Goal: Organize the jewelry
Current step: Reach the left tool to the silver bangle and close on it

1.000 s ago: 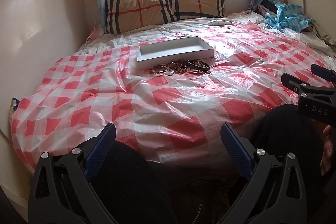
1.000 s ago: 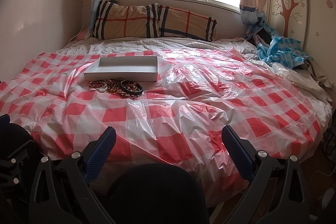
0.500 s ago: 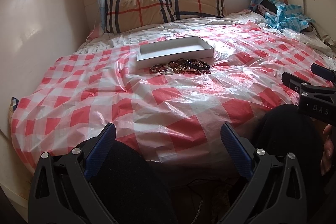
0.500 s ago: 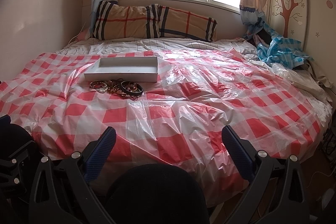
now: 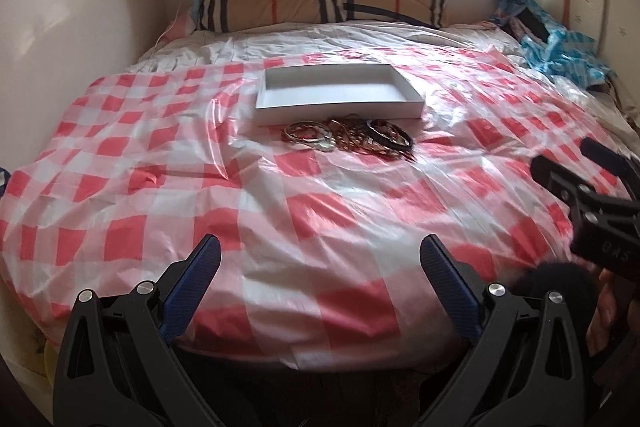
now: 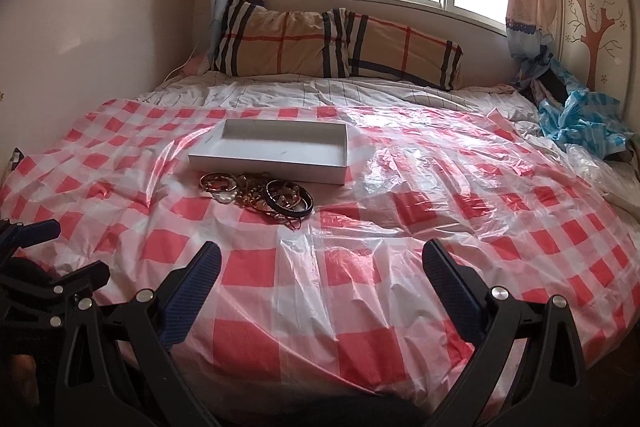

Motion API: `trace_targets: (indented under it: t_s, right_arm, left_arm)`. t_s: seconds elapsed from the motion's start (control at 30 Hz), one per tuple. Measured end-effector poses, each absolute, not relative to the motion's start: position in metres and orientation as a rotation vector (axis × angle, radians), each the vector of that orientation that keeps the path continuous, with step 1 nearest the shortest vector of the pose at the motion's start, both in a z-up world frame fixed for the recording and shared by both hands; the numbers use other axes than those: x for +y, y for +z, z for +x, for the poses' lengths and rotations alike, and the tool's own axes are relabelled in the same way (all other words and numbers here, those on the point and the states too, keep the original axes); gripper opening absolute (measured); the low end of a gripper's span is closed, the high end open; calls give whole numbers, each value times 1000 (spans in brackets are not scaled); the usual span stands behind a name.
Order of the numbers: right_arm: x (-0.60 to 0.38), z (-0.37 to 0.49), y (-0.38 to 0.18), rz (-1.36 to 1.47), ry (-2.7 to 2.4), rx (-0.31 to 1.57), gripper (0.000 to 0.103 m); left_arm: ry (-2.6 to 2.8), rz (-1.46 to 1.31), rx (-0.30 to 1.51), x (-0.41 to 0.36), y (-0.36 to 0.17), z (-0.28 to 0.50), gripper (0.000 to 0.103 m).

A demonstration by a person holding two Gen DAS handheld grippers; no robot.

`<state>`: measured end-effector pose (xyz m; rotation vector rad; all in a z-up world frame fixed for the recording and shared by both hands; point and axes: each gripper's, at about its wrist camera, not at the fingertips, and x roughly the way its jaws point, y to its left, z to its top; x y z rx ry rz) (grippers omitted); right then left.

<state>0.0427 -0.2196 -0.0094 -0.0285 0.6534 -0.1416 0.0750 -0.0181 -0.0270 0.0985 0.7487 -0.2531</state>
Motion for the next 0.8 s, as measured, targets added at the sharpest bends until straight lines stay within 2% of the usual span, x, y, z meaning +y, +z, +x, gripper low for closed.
trace_targets:
  t_s: [0.53,0.8]
  right_arm:
    - [-254,177,-61,56,-40,836,97]
    - [-262,198,-85,106,-15,924,97]
  left_arm:
    - [-174,75,890,-38,-73,269,96]
    - [-176,72,905,-49,-93,325,92]
